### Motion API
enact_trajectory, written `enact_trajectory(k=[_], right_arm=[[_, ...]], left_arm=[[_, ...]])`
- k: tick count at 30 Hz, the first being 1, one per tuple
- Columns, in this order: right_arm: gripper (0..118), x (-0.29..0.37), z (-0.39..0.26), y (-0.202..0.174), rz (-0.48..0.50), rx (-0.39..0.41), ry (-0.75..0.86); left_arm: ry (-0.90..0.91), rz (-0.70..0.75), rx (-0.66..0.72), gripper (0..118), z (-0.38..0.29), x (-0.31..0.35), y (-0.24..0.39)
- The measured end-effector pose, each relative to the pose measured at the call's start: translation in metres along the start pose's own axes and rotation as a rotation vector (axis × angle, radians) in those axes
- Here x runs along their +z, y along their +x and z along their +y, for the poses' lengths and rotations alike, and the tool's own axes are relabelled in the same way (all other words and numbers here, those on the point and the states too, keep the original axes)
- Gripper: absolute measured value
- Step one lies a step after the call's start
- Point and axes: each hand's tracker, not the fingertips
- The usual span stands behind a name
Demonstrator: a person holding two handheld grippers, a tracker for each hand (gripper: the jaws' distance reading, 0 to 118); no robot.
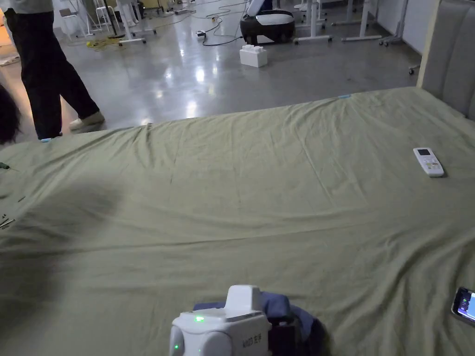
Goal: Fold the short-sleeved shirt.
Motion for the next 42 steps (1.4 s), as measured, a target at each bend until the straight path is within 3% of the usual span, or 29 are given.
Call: enact_trajectory(k=[1,4,7,8,10,15,18,23,27,30,34,35,40,42], right_arm=[[0,-0.001,-0.002,0.002,-0.001,-0.002,-0.004],[0,-0.006,-0.004,0.004,0.015,-0.018,-0.010],[0,-0.010,-0.004,0.004,0.032,-0.031,-0.017],[0,-0.010,-0.004,0.003,0.034,-0.032,-0.017],[0,-0.010,-0.004,0.002,0.043,-0.030,-0.016],[0,-0.002,-0.004,-0.002,0.033,-0.021,-0.016],[0,0.000,-0.007,-0.001,0.029,-0.027,-0.028],[0,-0.010,-0.008,-0.008,0.027,0.007,-0.067],[0,-0.032,0.000,-0.024,0.109,0.036,-0.079],[0,-0.073,0.012,-0.045,0.181,0.046,-0.134],[0,-0.162,0.020,-0.074,0.393,-0.058,-0.269],[0,-0.184,0.021,-0.079,0.406,-0.087,-0.305],[0,-0.262,0.016,-0.099,0.344,-0.053,-0.482],[0,-0.281,0.000,-0.092,0.198,0.013,-0.592]], left_arm=[[0.054,-0.008,0.006,72,0.002,0.016,-0.003],[0.231,-0.006,0.057,73,0.006,0.062,-0.015],[0.287,0.033,0.250,69,0.006,0.079,-0.038],[0.251,-0.046,0.270,58,0.008,0.071,-0.044],[0.175,-0.126,0.293,5,0.006,0.047,-0.053],[0.009,-0.246,0.462,3,-0.018,-0.028,-0.052],[-0.122,-0.144,0.387,3,-0.032,-0.065,-0.039],[-0.061,-0.135,0.353,0,-0.031,-0.062,-0.028],[-0.005,-0.194,0.358,0,-0.019,-0.029,-0.029],[0.160,-0.283,0.329,0,-0.009,0.024,-0.034],[0.249,-0.234,0.274,0,-0.008,0.089,-0.054],[0.257,-0.208,0.273,0,-0.010,0.100,-0.061],[0.253,-0.119,0.340,1,-0.033,0.128,-0.099],[0.235,-0.113,0.366,3,-0.040,0.128,-0.112]])
